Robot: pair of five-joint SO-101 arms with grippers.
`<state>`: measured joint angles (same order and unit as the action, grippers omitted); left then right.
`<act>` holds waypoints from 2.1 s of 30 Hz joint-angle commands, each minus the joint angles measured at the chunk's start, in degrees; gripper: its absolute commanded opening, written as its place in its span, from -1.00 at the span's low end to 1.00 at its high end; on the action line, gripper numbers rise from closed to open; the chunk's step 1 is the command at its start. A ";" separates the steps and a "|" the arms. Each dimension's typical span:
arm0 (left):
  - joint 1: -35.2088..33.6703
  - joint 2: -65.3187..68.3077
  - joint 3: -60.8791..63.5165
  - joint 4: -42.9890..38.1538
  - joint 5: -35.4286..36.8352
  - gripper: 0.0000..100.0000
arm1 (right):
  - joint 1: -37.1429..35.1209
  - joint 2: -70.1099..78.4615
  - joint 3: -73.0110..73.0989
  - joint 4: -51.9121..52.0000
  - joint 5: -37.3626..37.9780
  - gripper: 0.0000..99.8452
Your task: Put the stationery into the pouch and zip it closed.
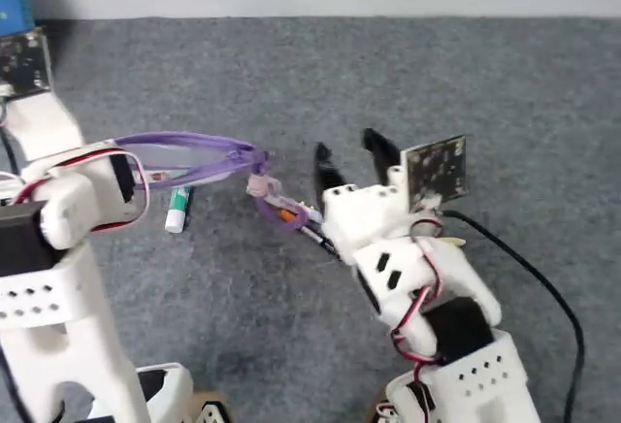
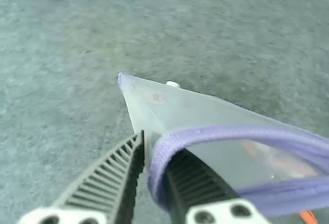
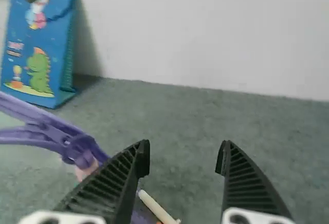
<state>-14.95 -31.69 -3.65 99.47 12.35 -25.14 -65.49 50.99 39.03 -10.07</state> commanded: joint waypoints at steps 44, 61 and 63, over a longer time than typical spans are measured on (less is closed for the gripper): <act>-13.54 -0.26 -0.84 0.88 -1.14 -0.98 | 5.49 55.87 -4.04 0.22 30.86 -0.59; -13.27 -0.26 1.10 0.44 -1.14 -0.98 | 12.53 59.47 -9.41 4.00 30.77 -0.98; -13.19 -0.26 1.10 0.53 -1.14 -0.98 | 12.53 55.69 -9.41 6.29 30.77 -0.99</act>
<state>-28.40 -31.60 -1.80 99.47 11.74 -13.19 -3.78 42.55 42.64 20.26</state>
